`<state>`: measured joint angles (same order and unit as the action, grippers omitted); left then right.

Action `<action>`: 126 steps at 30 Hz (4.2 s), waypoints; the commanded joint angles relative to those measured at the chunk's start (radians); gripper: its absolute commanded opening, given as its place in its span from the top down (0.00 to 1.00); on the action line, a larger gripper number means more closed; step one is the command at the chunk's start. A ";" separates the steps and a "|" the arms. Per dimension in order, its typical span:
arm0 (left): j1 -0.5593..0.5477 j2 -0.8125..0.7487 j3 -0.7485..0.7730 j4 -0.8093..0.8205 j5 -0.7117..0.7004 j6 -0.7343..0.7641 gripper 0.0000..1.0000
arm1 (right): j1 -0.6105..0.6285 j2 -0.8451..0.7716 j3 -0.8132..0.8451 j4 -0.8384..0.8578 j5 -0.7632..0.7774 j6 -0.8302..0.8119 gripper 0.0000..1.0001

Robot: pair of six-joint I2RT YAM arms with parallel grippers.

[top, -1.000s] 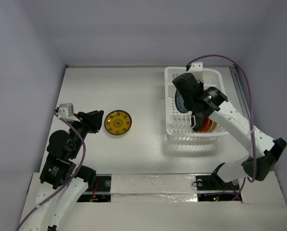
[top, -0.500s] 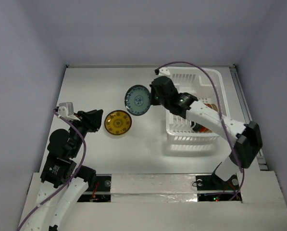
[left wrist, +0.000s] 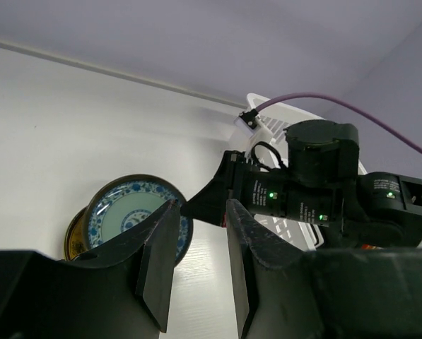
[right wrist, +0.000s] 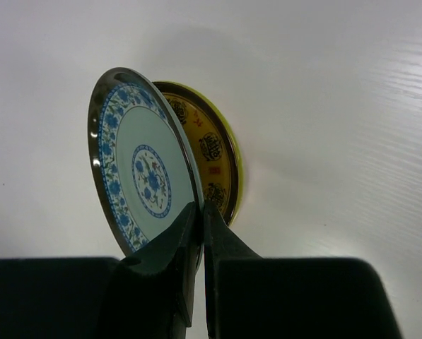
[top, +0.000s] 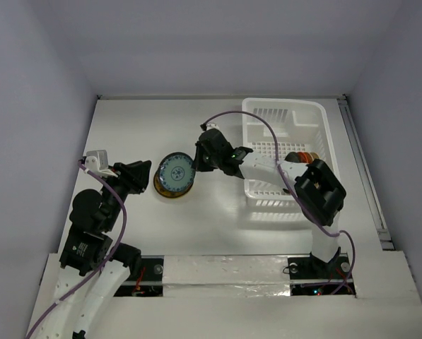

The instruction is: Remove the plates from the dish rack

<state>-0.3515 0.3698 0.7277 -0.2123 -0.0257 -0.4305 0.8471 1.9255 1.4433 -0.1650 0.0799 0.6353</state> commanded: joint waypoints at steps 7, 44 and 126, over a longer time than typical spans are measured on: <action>0.005 0.008 -0.010 0.056 0.020 0.010 0.70 | 0.020 0.006 -0.007 0.073 -0.065 0.037 0.60; 0.005 0.000 -0.008 0.057 0.047 0.013 0.78 | -0.352 -0.674 -0.324 -0.662 0.686 -0.167 0.62; 0.023 -0.002 -0.008 0.056 0.046 0.012 0.60 | 0.060 -0.091 0.074 0.071 0.031 -0.025 1.00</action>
<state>-0.3332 0.3698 0.7277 -0.2058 0.0166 -0.4271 0.8936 1.8130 1.4471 -0.2497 0.1974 0.5270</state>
